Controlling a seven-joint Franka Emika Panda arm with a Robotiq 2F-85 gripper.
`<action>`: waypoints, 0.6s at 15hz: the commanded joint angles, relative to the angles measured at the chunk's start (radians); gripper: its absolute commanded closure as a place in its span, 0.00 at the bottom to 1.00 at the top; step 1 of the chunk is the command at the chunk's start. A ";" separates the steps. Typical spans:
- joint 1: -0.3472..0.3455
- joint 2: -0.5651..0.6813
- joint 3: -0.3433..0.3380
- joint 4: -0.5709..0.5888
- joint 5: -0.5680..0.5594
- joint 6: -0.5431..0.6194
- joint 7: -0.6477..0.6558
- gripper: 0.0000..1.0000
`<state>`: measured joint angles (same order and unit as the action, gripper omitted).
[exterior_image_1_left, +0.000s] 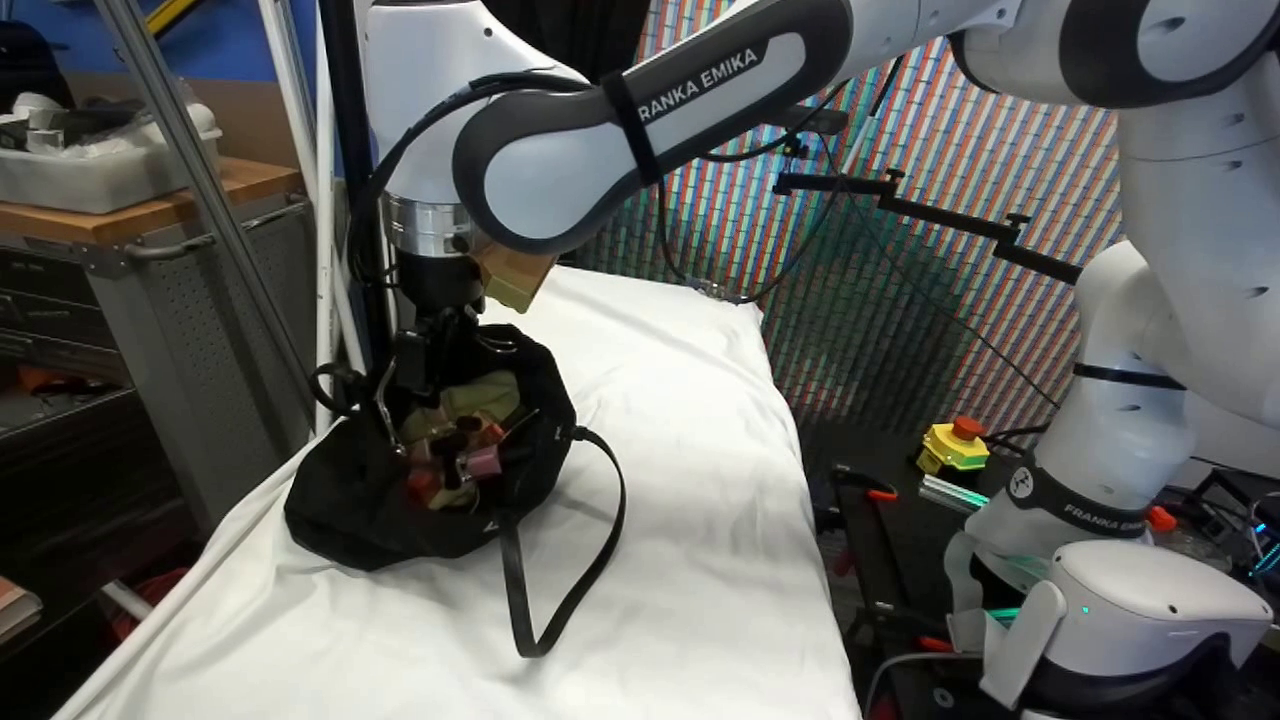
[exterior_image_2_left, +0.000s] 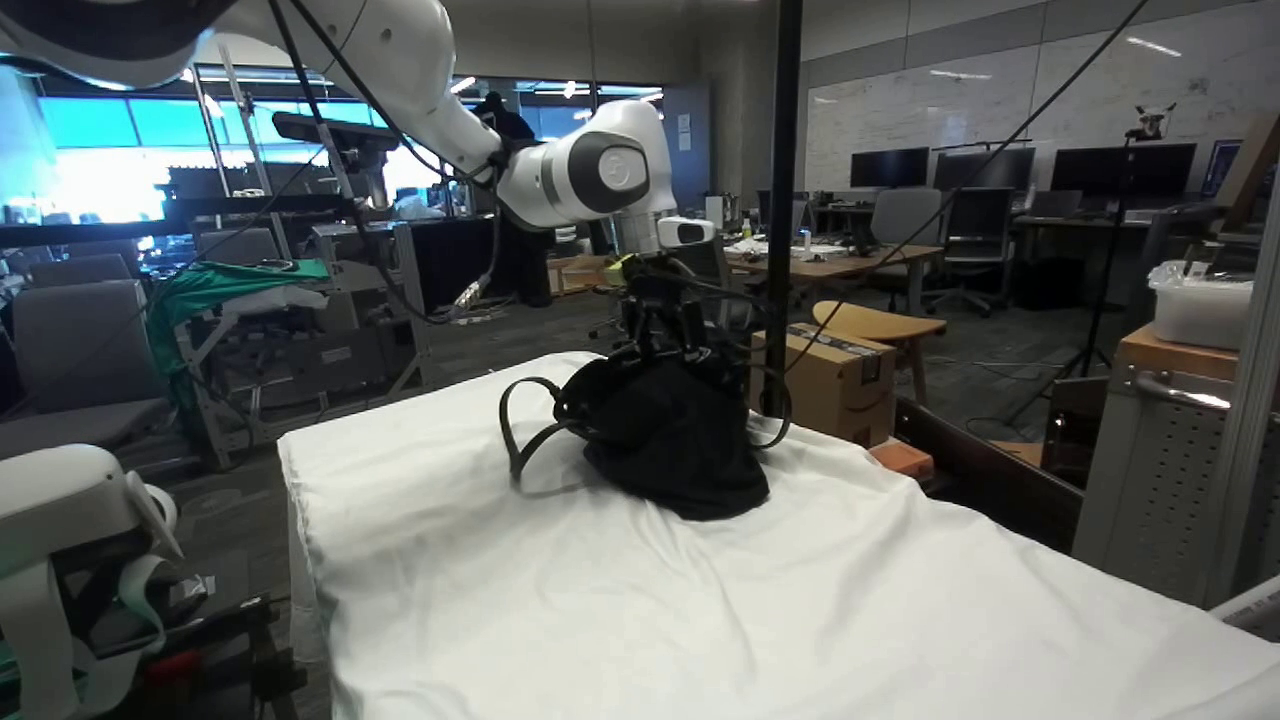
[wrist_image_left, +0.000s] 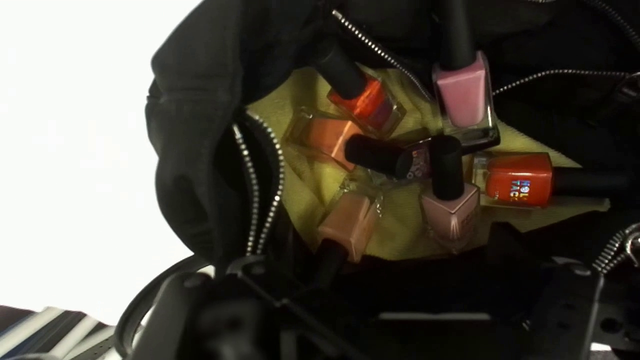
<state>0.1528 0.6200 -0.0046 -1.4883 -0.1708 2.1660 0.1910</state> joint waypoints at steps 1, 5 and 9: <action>-0.003 -0.121 0.002 -0.139 0.026 0.014 0.024 0.00; 0.000 -0.255 0.000 -0.312 0.024 0.052 0.079 0.00; -0.004 -0.401 0.011 -0.504 0.040 0.102 0.135 0.00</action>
<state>0.1529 0.3684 -0.0020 -1.8031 -0.1539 2.1987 0.2835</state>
